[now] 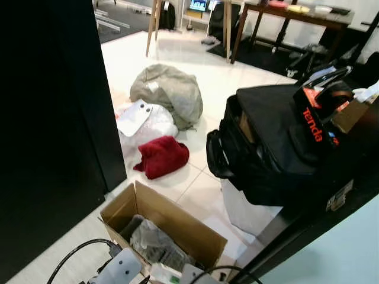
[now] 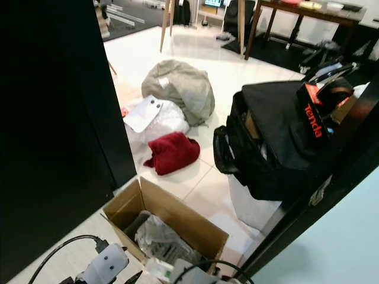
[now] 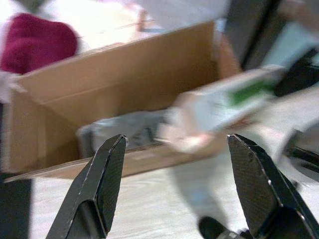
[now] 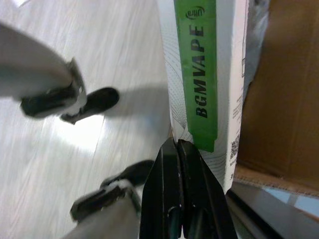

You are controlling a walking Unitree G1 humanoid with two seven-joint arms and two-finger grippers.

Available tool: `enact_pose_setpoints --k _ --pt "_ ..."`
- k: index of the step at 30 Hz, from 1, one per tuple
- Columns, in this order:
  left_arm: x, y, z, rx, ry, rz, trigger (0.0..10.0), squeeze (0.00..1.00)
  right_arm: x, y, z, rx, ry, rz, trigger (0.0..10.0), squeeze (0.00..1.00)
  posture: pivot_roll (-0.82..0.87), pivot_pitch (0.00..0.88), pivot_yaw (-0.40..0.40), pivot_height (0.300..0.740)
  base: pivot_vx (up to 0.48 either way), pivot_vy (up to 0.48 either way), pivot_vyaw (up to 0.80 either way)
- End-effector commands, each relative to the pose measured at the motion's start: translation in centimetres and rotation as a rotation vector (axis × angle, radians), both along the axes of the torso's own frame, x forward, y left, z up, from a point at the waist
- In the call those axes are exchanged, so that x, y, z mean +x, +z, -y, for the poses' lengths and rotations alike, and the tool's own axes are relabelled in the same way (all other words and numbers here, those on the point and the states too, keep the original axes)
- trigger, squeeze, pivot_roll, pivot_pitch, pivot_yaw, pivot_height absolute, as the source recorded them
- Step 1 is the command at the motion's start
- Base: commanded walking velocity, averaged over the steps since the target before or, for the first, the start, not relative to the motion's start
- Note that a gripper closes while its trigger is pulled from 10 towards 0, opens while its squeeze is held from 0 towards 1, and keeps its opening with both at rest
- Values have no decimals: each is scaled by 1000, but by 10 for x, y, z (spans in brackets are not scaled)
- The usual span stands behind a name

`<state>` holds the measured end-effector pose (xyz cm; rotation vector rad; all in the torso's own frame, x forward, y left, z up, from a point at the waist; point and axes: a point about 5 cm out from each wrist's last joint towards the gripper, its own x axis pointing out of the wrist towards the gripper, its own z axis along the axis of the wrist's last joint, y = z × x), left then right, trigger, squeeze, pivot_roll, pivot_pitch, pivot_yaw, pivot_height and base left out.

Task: Clean up the room

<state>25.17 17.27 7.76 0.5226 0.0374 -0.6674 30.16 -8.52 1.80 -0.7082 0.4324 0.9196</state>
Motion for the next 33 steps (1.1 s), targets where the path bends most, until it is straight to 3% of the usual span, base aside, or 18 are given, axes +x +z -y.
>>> enact_pose_setpoints --k 1,7,24,25,26,27,31,32,33 --pt "-15 -8 0 15 -75 -56 10000 0 -4 -5 -5 21 -23 -27 10000 0 71 424 -67 740 0 0 0" --pt "-24 -11 -3 23 -114 -97 10000 0 1 1 -15 13 2 -3 10000 0 78 422 -68 740 0 0 0" --pt "-24 -7 -10 42 -122 -99 10000 0 7 7 -21 -20 33 14 10000 24 87 413 -73 740 0 0 0" --pt "-24 -7 -10 42 -123 -99 10000 0 8 8 -20 -16 23 17 10000 286 89 413 -74 740 0 0 0" --pt "-24 -7 -10 42 -123 -99 10000 0 8 8 -20 -16 23 17 10000 286 89 413 -74 740 0 0 0" --pt "-24 -7 -9 42 -124 -99 10000 0 10 9 -21 -4 8 18 10000 725 91 414 -74 740 0 0 0" --pt "-24 -7 -9 43 -124 -99 10000 0 11 10 -21 10 -9 19 10000 725 91 414 -74 740 0 0 0" --pt "-24 -7 -9 42 -122 -99 10000 0 12 11 -21 9 -13 31 10000 1000 90 414 -73 740 0 0 0" --pt "-24 -7 -9 40 -120 -99 10000 0 13 12 -22 3 -17 50 10000 0 88 414 -73 740 0 0 0"
